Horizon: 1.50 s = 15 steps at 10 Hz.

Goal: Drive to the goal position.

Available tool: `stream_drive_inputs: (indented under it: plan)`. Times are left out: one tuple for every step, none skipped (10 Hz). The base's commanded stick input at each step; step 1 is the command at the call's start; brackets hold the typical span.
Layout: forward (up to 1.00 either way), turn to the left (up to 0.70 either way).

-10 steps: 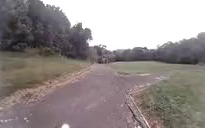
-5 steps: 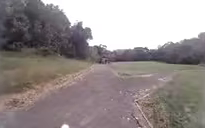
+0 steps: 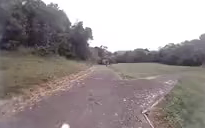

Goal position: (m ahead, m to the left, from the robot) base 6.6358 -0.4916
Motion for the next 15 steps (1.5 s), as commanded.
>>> stream_drive_inputs:
  plan:
    - [0.7, 0.0]
    - [0.7, 0.0]
    - [0.7, 0.0]
    - [0.7, 0.0]
    - [0.7, 0.0]
    - [0.7, 0.0]
    - [0.7, 0.0]
    - [0.7, 0.0]
    - [0.7, 0.0]
    - [0.7, 0.0]
    - [0.7, 0.0]
    - [0.7, 0.0]
    - [0.7, 0.0]
    - [0.7, 0.0]
    - [0.7, 0.0]
